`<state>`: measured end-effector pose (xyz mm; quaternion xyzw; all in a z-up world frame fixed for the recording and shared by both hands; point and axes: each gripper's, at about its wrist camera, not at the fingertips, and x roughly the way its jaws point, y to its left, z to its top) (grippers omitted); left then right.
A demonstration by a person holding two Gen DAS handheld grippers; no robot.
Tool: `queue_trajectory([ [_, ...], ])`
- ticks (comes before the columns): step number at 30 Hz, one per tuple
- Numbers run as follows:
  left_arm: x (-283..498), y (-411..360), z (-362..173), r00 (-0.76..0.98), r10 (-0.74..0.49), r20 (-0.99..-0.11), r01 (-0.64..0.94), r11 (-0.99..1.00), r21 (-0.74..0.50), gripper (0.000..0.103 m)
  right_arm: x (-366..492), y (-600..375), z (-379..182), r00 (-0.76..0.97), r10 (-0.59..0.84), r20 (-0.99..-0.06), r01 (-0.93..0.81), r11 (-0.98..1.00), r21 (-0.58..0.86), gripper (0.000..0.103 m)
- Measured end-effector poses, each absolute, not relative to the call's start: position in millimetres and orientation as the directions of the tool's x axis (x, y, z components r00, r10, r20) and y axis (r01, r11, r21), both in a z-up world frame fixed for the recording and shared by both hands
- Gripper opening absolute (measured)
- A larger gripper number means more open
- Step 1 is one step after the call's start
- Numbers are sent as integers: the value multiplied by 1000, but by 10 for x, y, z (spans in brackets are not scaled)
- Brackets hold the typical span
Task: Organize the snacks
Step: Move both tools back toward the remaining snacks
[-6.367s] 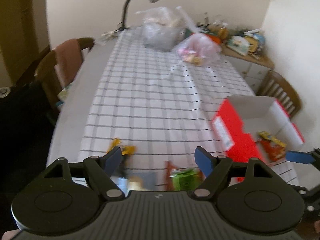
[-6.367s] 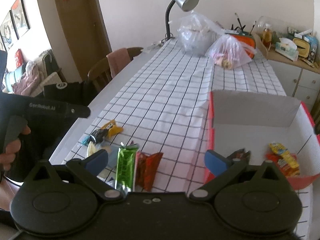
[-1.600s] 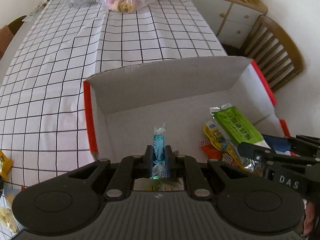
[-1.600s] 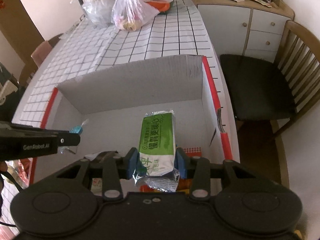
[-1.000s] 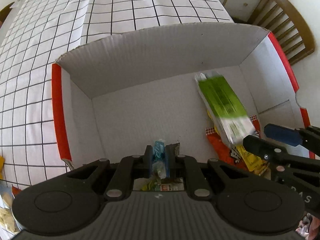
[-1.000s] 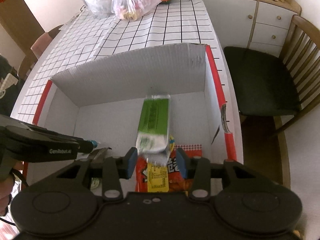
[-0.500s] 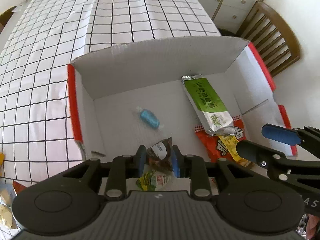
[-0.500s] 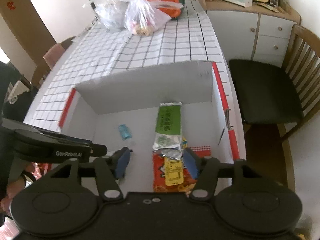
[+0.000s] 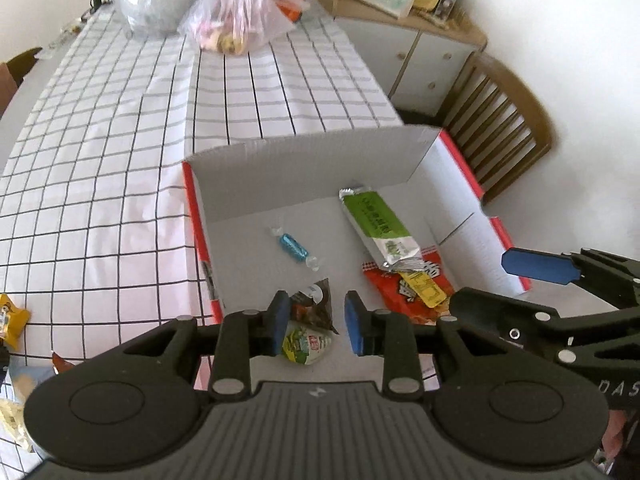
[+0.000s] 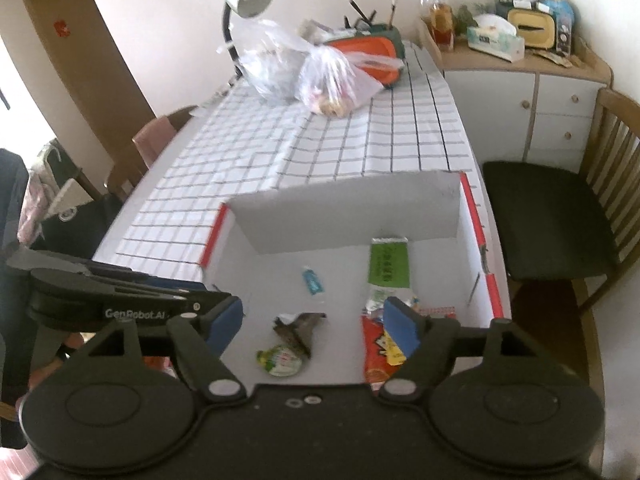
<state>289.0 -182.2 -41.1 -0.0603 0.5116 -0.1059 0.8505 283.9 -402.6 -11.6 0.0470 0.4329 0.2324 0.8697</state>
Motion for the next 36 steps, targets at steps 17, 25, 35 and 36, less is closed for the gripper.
queue_trajectory([
  [17,2255,-1148,29,641,-240,-730,144,971,-193,69,2342,-3579,182,590,513,-623,-438,852,287,98],
  [25,1998,-686,14,674,-228,-703,133,973,-188,74,2143,-3133,178,583,532,-613,-484,834,264,103],
  [35,1803,111,-80,692,-148,-706,31,984,-176,75,1951,-2575,6,570,505,-649,-500,839,213,103],
  [36,1794,203,-97,691,-138,-710,17,985,-174,75,1930,-2520,-23,563,504,-655,-501,839,215,103],
])
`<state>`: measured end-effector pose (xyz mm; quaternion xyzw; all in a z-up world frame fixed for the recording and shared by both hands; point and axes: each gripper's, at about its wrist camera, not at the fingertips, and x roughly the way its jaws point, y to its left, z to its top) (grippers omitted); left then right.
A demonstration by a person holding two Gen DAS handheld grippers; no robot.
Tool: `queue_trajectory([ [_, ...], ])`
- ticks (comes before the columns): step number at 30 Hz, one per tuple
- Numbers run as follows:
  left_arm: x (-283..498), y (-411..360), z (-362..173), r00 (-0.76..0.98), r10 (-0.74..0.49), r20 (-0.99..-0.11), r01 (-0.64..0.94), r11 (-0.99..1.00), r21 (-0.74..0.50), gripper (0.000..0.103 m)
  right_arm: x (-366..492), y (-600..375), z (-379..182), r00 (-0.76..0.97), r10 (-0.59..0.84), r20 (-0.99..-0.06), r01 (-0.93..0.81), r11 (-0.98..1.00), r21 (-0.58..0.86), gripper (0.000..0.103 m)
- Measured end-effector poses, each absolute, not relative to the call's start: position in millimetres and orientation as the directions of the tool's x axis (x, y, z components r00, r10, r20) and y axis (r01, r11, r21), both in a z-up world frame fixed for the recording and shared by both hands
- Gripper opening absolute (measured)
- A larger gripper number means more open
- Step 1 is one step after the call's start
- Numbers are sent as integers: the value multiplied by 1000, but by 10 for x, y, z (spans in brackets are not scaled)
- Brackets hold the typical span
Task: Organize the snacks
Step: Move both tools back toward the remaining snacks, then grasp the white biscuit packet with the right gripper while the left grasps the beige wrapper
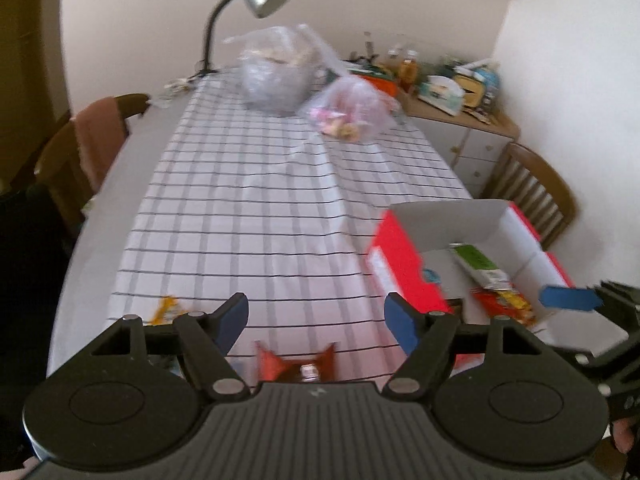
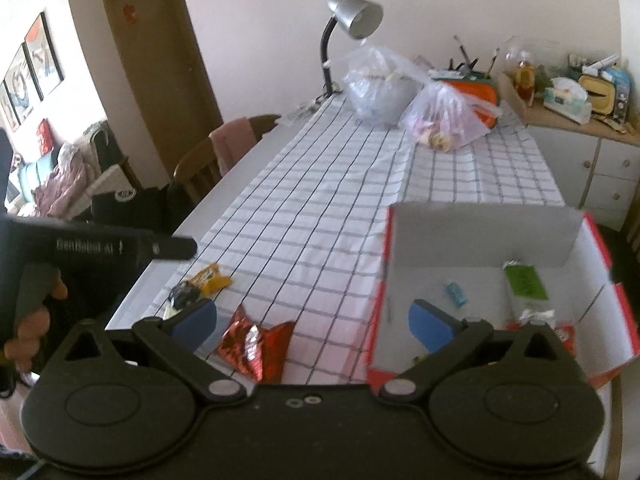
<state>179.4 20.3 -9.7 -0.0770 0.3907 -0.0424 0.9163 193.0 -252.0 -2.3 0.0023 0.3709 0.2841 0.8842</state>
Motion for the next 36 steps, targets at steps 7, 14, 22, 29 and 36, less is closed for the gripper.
queue_trajectory([
  [7,1718,747,-295,659,-87,-747,-32,989,-143,75,1779,-2091,-242,514,486,-706,-509,836,205,103],
  [14,1642,1028,-633,594,-102,-798,-25,989,-145,75,1603,-1639,-549,432,459,-776,-549,817,177,103],
  [22,1561,996,-1085,510,-124,-851,89,992,-91,75,1473,-1122,-954,309,404,-861,-634,762,130,102],
  [29,1543,906,-1384,468,-111,-877,166,985,-36,75,1415,-770,-1257,234,346,-909,-682,724,100,99],
  [36,1553,862,-1490,493,-94,-865,196,981,6,75,1441,-668,-1417,223,312,-923,-685,724,79,88],
])
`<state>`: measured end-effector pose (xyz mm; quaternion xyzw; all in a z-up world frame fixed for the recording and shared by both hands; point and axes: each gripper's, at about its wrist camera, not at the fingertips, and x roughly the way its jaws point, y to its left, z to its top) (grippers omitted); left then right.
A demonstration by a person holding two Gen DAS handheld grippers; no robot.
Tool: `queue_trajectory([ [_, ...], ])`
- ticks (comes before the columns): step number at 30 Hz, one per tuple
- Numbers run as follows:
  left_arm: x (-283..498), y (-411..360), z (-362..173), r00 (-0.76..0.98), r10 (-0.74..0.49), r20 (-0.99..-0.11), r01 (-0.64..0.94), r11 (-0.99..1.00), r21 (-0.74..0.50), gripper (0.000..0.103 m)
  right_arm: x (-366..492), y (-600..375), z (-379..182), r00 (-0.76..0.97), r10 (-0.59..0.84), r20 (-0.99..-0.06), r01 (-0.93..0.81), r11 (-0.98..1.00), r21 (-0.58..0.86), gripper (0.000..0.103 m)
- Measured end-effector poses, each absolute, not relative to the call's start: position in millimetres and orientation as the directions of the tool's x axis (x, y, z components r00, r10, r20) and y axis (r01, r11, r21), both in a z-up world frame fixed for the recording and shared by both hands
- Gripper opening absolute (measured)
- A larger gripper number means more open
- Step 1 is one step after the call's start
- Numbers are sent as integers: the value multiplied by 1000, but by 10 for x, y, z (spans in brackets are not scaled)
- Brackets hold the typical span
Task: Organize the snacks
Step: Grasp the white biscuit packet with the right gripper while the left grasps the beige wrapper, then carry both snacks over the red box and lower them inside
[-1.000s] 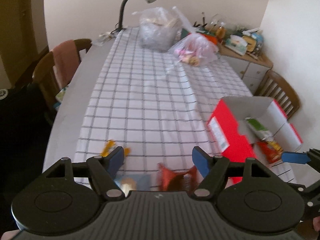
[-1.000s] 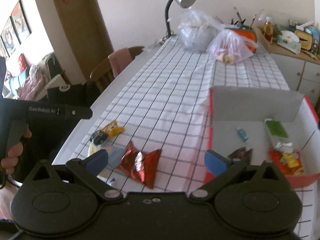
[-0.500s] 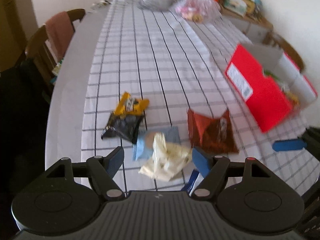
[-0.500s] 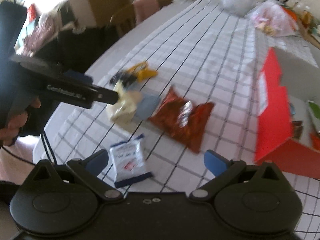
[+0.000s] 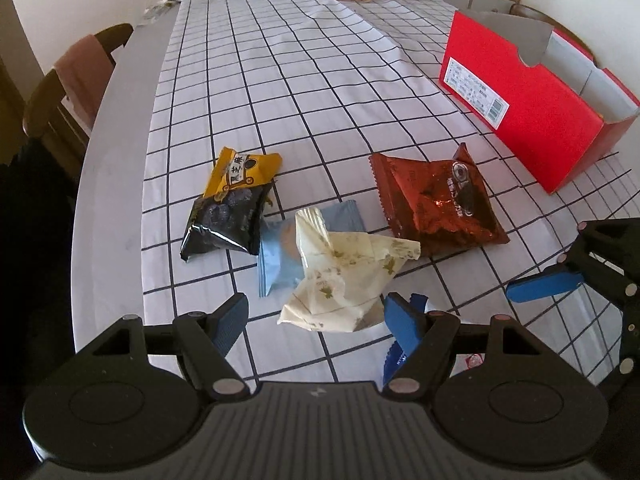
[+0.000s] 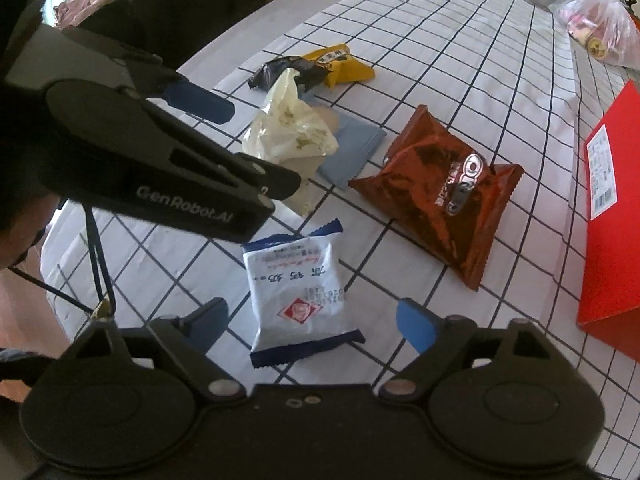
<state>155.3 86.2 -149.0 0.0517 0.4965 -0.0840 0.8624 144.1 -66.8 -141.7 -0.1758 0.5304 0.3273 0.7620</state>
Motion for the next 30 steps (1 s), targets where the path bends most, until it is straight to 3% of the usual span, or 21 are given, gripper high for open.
queue_trajectory([
  [3,1536,834,-1508,503,-93,-860,213,977,19,75,1425,-625,-1441,221,309,-925,-700,710,69,81],
  [9,1545,795,-1533,494,-96,-864,220,975,17,58,1371,-547,-1510,218,273,-937,-726,687,31,68],
  [13,1547,783,-1542,484,-92,-870,218,976,19,47,1344,-532,-1493,237,268,-934,-736,676,8,53],
  [22,1534,822,-1501,474,-98,-875,178,984,-13,31,1363,-680,-1393,225,313,-923,-703,708,68,50],
  [30,1500,879,-1355,472,-121,-873,122,990,-72,28,1387,-1033,-1146,266,356,-896,-627,770,119,50],
])
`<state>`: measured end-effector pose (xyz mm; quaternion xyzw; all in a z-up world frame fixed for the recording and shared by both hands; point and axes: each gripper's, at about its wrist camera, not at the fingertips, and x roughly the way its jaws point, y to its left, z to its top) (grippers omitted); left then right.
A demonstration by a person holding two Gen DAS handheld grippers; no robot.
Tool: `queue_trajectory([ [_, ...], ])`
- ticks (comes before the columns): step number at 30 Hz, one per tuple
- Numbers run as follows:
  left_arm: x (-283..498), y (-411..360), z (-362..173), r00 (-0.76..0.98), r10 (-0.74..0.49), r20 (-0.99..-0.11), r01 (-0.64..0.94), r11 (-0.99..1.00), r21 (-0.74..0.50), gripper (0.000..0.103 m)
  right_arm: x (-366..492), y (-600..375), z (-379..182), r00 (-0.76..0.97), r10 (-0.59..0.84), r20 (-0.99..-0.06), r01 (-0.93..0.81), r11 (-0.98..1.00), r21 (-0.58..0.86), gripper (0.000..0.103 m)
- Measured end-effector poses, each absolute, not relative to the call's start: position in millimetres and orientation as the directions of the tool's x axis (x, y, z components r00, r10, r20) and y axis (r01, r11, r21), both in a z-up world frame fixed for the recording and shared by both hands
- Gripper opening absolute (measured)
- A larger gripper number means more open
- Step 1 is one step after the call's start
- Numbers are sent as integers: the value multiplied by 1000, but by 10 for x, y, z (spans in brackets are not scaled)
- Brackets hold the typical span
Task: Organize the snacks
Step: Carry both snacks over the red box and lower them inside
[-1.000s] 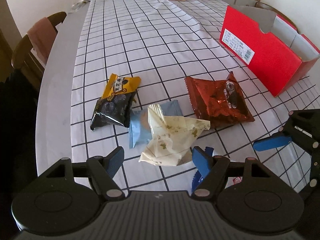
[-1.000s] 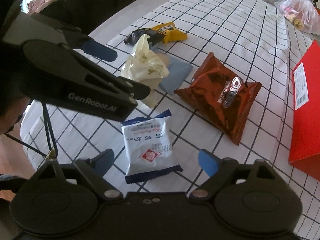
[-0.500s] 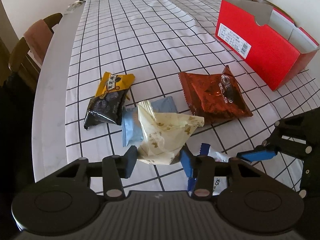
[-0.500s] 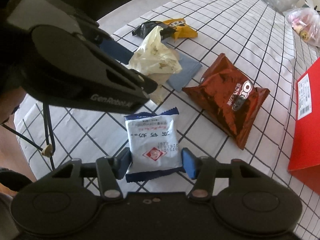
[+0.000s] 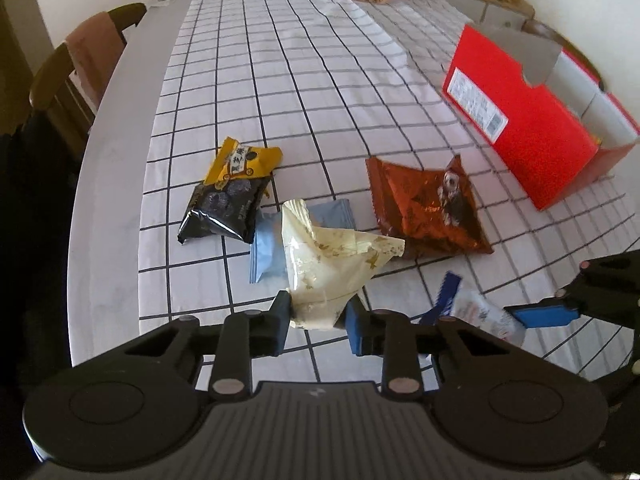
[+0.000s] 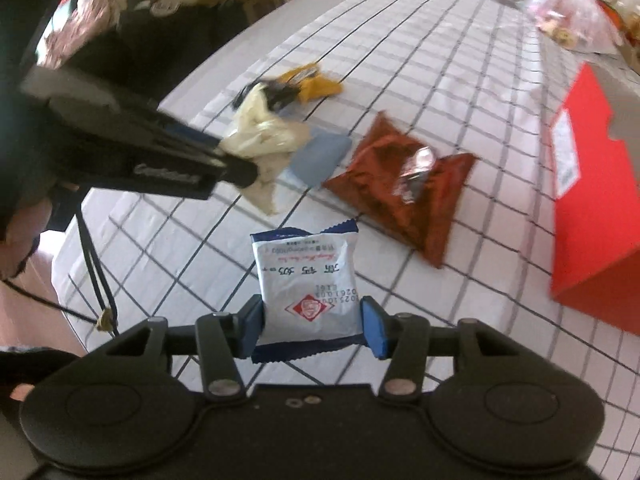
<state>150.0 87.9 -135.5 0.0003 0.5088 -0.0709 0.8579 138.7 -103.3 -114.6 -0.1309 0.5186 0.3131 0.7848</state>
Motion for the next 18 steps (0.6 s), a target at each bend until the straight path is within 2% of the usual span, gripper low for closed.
queue_trajectory([
  [18,1515,587,-704,539,-204,-817,90,979,-185,25,1642,-2219,-365,515,374,-771,-392,903,176,50],
])
